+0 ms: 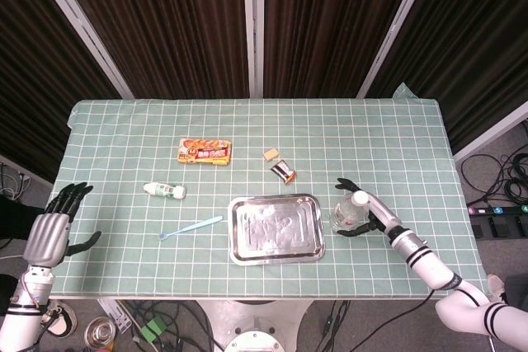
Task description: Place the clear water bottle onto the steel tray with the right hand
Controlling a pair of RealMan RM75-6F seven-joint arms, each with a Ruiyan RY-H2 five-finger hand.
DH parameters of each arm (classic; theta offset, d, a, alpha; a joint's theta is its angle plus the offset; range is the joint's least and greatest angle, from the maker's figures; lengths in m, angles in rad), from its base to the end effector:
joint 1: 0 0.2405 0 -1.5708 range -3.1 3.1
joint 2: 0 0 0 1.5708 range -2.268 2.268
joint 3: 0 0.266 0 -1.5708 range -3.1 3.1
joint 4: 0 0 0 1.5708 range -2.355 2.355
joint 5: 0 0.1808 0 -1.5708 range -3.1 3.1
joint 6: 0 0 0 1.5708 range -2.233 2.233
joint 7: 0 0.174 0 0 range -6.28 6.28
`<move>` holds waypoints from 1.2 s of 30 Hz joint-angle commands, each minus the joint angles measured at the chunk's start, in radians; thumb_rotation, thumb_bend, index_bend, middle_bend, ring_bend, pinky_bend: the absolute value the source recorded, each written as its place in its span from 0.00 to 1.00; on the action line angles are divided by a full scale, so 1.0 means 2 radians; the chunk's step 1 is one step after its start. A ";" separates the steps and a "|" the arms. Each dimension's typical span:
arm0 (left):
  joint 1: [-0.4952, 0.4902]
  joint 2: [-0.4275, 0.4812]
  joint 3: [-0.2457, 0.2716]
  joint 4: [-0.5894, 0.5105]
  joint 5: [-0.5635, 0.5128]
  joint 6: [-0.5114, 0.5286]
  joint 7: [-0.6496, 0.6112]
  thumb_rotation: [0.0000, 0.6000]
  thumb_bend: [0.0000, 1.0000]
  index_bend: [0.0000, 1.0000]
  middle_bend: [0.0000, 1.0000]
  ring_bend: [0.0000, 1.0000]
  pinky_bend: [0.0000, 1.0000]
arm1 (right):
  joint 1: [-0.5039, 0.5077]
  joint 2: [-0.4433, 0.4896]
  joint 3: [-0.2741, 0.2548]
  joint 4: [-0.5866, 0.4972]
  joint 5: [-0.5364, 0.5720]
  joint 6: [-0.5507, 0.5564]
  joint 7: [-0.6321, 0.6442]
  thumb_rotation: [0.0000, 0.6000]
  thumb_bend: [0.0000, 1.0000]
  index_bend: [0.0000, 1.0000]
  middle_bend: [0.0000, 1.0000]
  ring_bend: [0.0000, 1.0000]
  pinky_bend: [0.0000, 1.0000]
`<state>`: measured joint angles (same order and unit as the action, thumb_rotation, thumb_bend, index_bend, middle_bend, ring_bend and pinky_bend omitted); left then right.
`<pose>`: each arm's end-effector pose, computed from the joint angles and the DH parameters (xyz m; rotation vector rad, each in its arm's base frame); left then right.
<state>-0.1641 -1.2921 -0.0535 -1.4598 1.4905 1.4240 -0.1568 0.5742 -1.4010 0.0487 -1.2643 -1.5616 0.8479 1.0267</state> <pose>-0.3099 0.2360 0.1372 -1.3844 -1.0459 -1.0539 -0.2558 -0.3370 0.0296 1.5052 -1.9267 1.1838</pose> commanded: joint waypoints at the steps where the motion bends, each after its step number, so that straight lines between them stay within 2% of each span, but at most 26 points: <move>1: -0.001 -0.001 0.000 0.002 0.000 -0.001 -0.004 1.00 0.25 0.16 0.18 0.09 0.19 | 0.009 -0.012 0.006 -0.002 0.015 -0.011 -0.012 1.00 0.00 0.20 0.23 0.07 0.11; 5: -0.002 -0.002 -0.001 0.006 0.001 -0.001 -0.008 1.00 0.25 0.16 0.18 0.09 0.19 | 0.016 -0.023 0.011 -0.001 0.028 -0.015 -0.028 1.00 0.01 0.37 0.33 0.17 0.22; 9: -0.002 -0.003 -0.001 0.008 -0.001 -0.003 -0.011 1.00 0.25 0.16 0.18 0.09 0.19 | 0.015 -0.031 0.020 -0.002 0.043 -0.004 -0.052 1.00 0.08 0.54 0.44 0.27 0.33; 11: -0.003 -0.004 -0.002 0.008 -0.002 -0.003 -0.012 1.00 0.25 0.16 0.18 0.09 0.19 | 0.014 -0.030 0.026 -0.009 0.049 0.004 -0.060 1.00 0.10 0.59 0.48 0.30 0.36; 16: -0.004 -0.004 -0.001 0.007 -0.002 -0.006 -0.010 1.00 0.25 0.16 0.18 0.09 0.19 | 0.017 -0.010 0.052 -0.048 0.056 0.030 -0.071 1.00 0.10 0.64 0.51 0.33 0.40; 24: -0.007 -0.004 0.000 -0.003 0.002 -0.007 -0.002 1.00 0.25 0.16 0.18 0.09 0.19 | 0.034 0.062 0.124 -0.167 0.073 0.072 -0.109 1.00 0.10 0.66 0.53 0.34 0.42; 26: -0.007 -0.003 0.000 -0.006 0.002 -0.006 0.000 1.00 0.25 0.16 0.18 0.09 0.19 | 0.031 0.076 0.134 -0.193 0.076 0.086 -0.123 1.00 0.10 0.66 0.54 0.35 0.42; 29: -0.007 -0.002 0.000 -0.009 0.003 -0.005 0.001 1.00 0.25 0.16 0.18 0.09 0.19 | 0.018 0.085 0.125 -0.204 0.089 0.092 -0.143 1.00 0.10 0.66 0.54 0.35 0.42; 33: -0.005 -0.002 0.002 -0.012 0.003 -0.004 -0.001 1.00 0.25 0.16 0.18 0.09 0.19 | 0.006 0.052 0.083 -0.143 0.145 0.039 -0.149 1.00 0.11 0.66 0.54 0.36 0.43; 36: -0.004 0.000 0.004 -0.012 0.005 -0.003 0.000 1.00 0.25 0.16 0.18 0.09 0.19 | 0.007 0.035 0.078 -0.119 0.155 0.014 -0.130 1.00 0.14 0.66 0.54 0.35 0.43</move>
<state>-0.1729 -1.2932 -0.0468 -1.4845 1.4997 1.4184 -0.1565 0.5982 -1.2886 0.2348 -1.5599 -1.2901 0.9273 0.7466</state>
